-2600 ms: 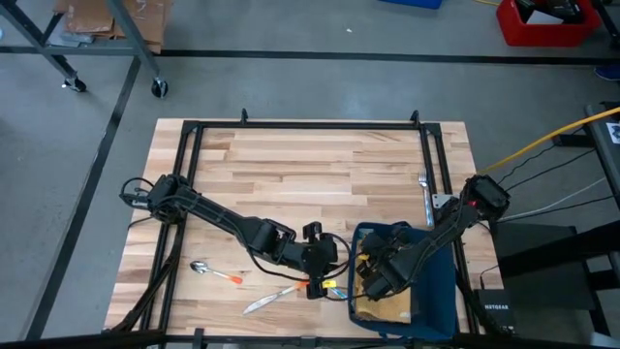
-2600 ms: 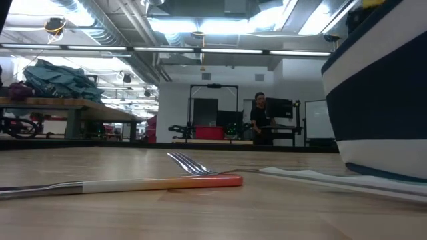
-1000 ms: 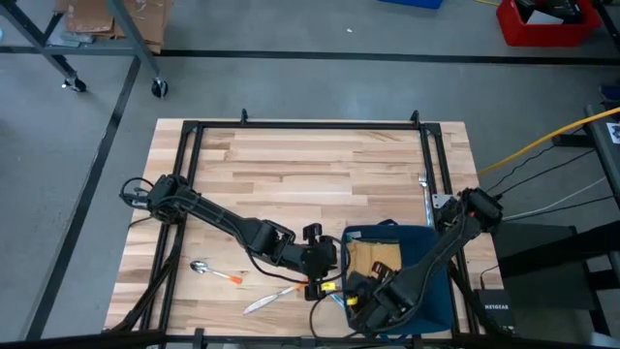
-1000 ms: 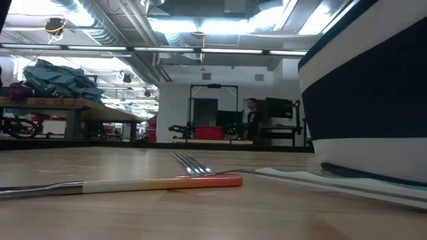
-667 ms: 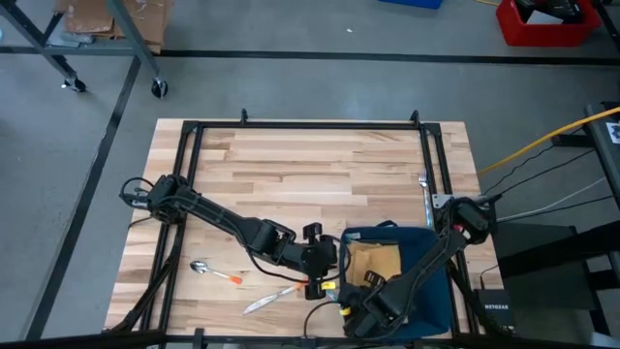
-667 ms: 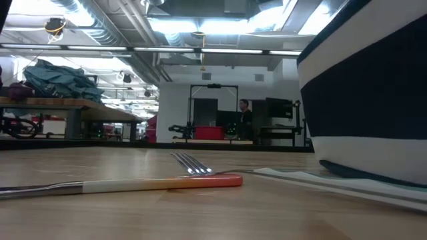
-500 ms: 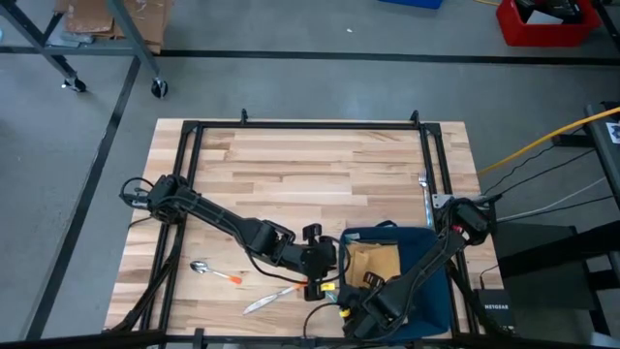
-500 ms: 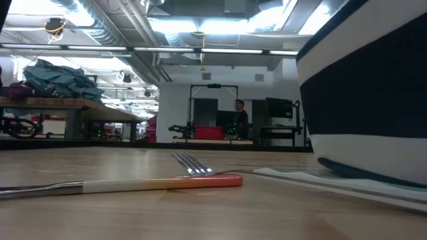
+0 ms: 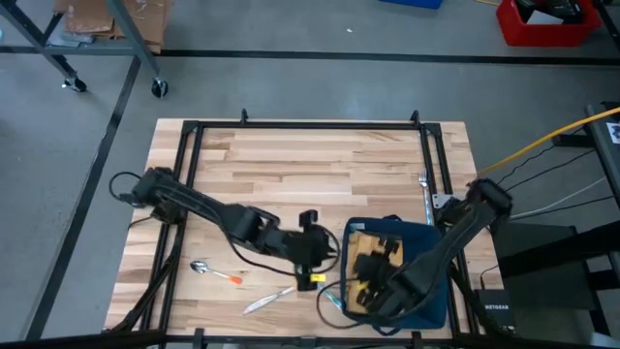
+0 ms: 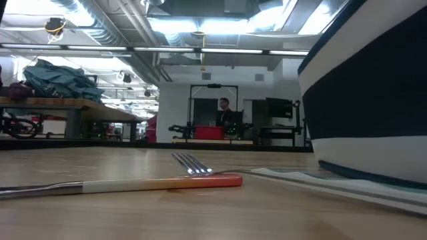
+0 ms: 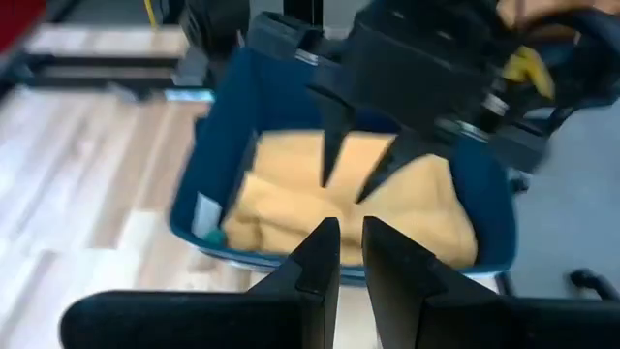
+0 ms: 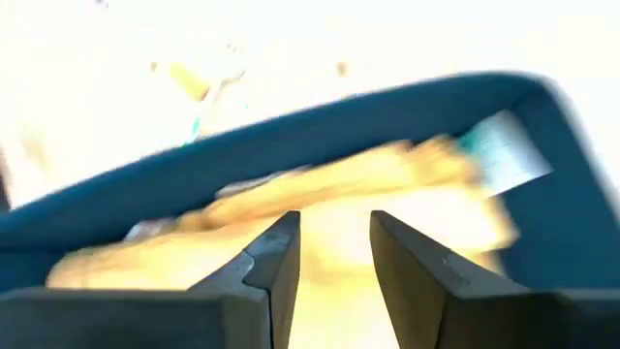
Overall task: Fold towel
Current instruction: Return to Home Position
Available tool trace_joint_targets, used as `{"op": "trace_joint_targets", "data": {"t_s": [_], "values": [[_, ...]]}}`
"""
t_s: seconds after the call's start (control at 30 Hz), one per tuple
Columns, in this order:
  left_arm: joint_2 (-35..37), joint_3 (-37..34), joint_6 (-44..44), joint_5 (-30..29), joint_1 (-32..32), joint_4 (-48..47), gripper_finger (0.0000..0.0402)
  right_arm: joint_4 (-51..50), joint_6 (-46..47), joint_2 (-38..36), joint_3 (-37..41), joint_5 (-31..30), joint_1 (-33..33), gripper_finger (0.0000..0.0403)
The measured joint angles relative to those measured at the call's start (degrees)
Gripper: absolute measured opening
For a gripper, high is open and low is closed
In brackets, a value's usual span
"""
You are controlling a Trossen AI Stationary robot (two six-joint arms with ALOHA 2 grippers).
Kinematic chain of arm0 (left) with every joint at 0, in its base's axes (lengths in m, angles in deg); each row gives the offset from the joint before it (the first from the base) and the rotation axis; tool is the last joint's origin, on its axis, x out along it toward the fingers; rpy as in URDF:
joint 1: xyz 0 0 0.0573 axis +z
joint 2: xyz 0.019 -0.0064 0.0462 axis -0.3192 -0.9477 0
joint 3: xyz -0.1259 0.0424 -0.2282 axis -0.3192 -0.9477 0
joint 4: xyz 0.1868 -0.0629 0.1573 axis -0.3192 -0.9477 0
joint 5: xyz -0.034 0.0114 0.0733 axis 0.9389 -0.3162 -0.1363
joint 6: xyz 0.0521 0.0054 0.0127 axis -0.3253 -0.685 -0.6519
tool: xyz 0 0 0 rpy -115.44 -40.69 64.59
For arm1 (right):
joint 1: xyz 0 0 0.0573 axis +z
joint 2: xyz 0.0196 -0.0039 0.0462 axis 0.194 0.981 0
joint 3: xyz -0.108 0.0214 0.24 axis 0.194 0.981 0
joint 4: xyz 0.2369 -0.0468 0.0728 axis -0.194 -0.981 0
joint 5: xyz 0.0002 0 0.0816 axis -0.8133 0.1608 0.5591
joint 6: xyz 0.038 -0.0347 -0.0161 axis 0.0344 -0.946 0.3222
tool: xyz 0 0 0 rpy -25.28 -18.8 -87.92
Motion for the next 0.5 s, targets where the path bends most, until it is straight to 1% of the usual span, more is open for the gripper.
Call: {"op": "trace_joint_targets", "data": {"t_s": [0.1, 0.17, 0.27, 0.37, 0.5], "values": [[4.1, 0.0, -3.3, -0.1, 0.3, -0.1, 0.0043, -3.0, -2.5, -5.3, -0.1, -4.0, 0.0, 0.0131], [7.1, 0.0, -6.3, -0.3, 0.4, -0.2, 0.0043, -4.5, -5.0, -9.1, -0.7, -5.1, 0.0, 0.0131], [11.8, 0.0, -13.8, -0.4, 0.7, -0.5, 0.0043, -6.7, -10.4, -14.4, -1.7, -5.0, 0.0, 0.0131], [16.4, 0.0, -20.8, -0.5, 0.7, -1.7, 0.0043, -6.8, -16.2, -19.4, -3.3, -4.9, 0.0, 0.0131], [22.5, 0.0, -27.6, -0.5, 0.7, -3.1, 0.0043, -6.8, -25.0, -25.2, -6.9, -4.8, 0.0, 0.0131]]}}
